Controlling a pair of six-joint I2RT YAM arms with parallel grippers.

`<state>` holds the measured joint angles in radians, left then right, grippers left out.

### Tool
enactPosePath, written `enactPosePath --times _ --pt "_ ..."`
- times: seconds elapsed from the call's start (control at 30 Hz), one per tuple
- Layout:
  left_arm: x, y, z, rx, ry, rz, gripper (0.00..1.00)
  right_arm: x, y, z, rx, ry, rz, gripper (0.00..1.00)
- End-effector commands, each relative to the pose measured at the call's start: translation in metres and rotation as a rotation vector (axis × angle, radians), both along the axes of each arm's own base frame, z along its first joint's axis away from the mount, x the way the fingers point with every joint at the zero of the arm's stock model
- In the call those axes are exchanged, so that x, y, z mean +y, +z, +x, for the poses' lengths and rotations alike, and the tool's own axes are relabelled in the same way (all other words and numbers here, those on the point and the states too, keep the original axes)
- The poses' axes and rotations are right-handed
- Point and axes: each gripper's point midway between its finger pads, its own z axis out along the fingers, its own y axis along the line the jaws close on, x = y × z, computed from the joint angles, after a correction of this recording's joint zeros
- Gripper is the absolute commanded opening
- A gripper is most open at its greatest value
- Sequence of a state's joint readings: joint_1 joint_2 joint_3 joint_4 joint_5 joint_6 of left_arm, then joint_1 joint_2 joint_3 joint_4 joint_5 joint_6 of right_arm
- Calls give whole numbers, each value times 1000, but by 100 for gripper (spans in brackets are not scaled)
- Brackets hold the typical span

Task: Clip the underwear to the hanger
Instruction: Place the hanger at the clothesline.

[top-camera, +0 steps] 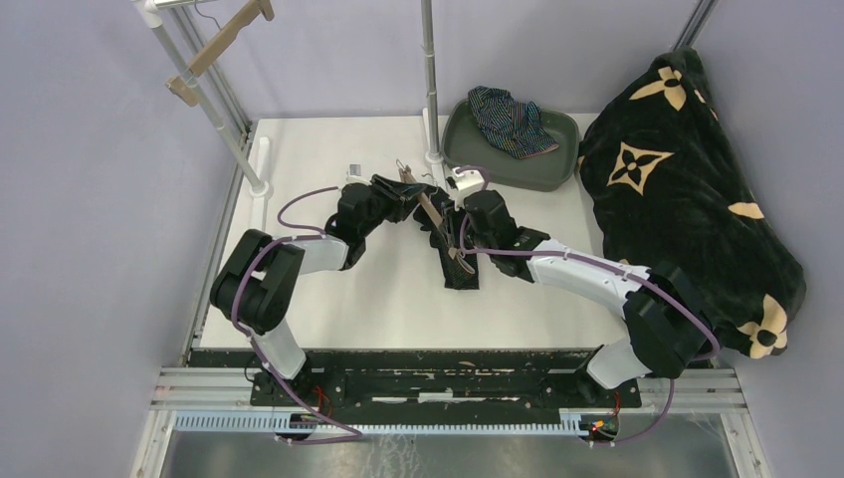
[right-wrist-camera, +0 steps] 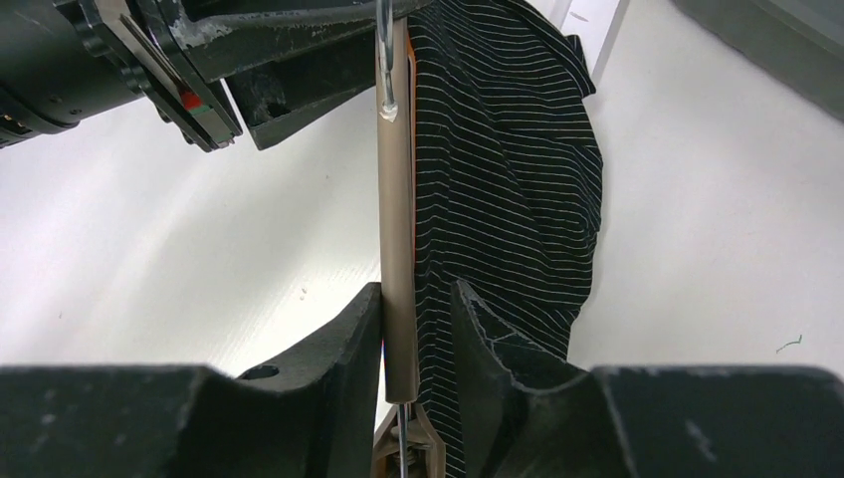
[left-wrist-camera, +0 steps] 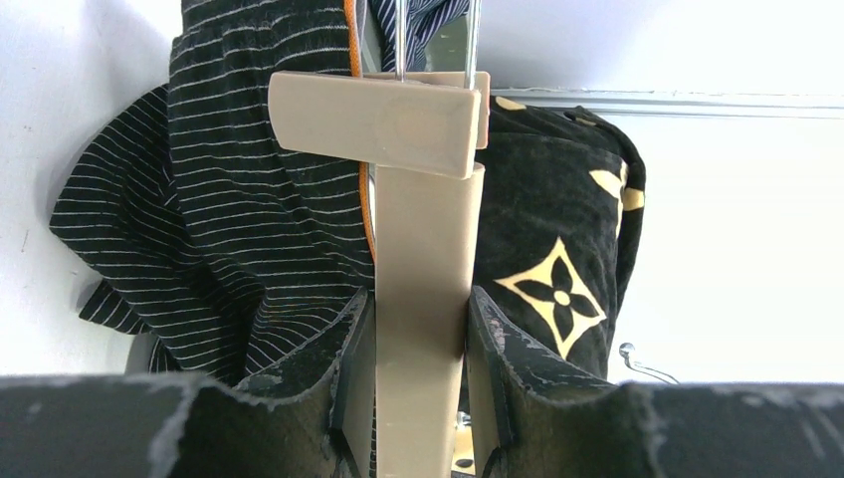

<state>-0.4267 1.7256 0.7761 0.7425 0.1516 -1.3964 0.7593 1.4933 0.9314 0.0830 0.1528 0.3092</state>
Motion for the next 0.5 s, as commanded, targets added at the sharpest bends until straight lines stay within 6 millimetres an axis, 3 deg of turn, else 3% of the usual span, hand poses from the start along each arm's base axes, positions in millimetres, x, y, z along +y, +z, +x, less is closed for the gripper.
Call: enactPosePath --times 0.0,0.13,0.27,0.33,0.4,0.47 --pt "-3 43 8 -106 -11 -57 3 4 33 7 -56 -11 35 36" --pt "-3 44 9 -105 -9 -56 3 5 34 7 -55 -11 36 24" --pt "0 47 12 -112 -4 -53 6 2 38 6 -64 -17 39 3" --pt "1 51 13 -126 -9 -53 27 1 45 6 -77 -23 48 0" --pt "1 62 12 -166 -27 -64 62 0 52 7 -86 -28 54 0" --pt "2 75 9 -198 -34 -77 77 -1 58 8 -95 -31 57 0"
